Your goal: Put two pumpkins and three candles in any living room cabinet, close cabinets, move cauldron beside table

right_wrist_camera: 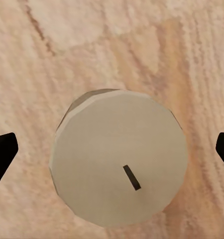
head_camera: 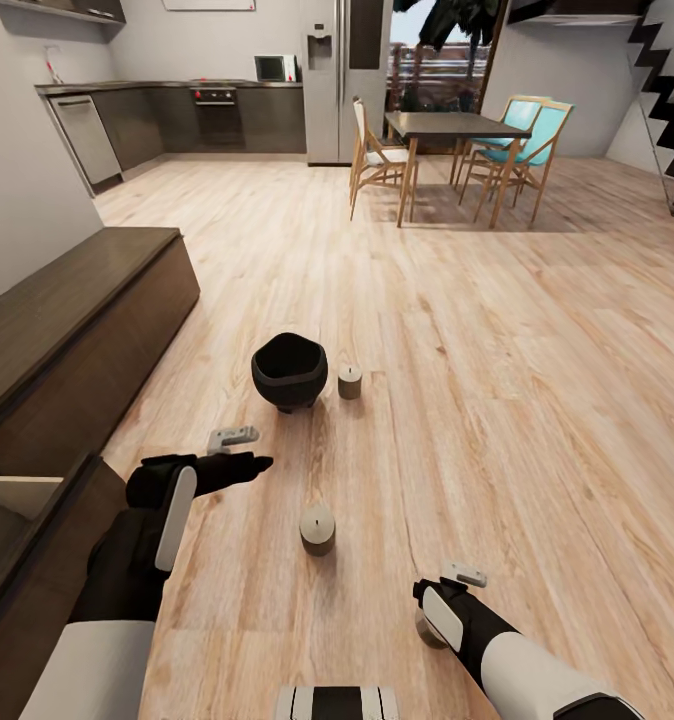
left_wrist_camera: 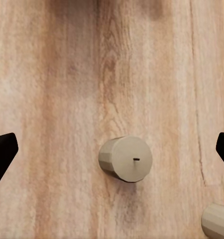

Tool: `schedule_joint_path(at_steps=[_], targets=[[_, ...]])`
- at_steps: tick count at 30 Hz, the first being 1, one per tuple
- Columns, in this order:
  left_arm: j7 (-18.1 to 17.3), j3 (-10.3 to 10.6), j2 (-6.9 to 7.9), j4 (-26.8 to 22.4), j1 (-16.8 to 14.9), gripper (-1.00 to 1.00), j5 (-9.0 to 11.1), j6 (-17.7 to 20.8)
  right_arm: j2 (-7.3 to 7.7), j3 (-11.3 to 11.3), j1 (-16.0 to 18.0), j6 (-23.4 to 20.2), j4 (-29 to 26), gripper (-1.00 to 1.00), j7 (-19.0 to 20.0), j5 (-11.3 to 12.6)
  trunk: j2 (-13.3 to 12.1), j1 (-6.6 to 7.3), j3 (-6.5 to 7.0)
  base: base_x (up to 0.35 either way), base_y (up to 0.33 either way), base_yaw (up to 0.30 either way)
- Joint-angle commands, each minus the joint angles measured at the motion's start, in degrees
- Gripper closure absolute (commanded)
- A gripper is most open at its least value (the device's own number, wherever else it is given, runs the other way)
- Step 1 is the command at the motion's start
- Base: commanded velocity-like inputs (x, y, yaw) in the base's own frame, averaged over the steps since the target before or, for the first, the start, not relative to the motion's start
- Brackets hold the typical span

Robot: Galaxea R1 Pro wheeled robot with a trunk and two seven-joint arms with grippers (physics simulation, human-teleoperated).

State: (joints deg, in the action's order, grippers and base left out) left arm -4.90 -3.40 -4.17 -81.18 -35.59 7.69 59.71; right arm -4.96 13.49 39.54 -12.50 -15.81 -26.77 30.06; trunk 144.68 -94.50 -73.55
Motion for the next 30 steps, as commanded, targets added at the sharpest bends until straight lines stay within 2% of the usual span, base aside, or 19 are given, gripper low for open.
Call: schedule_joint_path(at_steps=[1, 14, 20, 30], targets=[[-0.2, -0.1, -0.06, -0.1, 0.0, -1.00, 0.1, 0.3, 0.04, 0.5, 0.0, -0.4, -0.1, -1.00, -0.4, 0.3, 0.0, 0.01, -0.05, 0.000, 0.000, 0.000], [-0.2, -0.1, -0.06, -0.5, 0.0, -1.00, 0.2, 0.3, 0.04, 0.5, 0.0, -0.4, 0.0, -1.00, -0.4, 0.3, 0.0, 0.01, -0.05, 0.000, 0.000, 0.000], [-0.2, -0.1, -0.05, -0.7, 0.0, -1.00, 0.2, 0.3, 0.04, 0.5, 0.0, -0.4, 0.0, -1.00, -0.4, 0.3, 0.1, -0.14, -1.38, 0.000, 0.000, 0.000], [-0.2, -0.2, -0.05, -0.7, 0.0, -1.00, 0.2, 0.3, 0.04, 0.5, 0.0, -0.4, 0.0, -1.00, -0.4, 0.3, 0.1, -0.14, -1.38, 0.000, 0.000, 0.000]])
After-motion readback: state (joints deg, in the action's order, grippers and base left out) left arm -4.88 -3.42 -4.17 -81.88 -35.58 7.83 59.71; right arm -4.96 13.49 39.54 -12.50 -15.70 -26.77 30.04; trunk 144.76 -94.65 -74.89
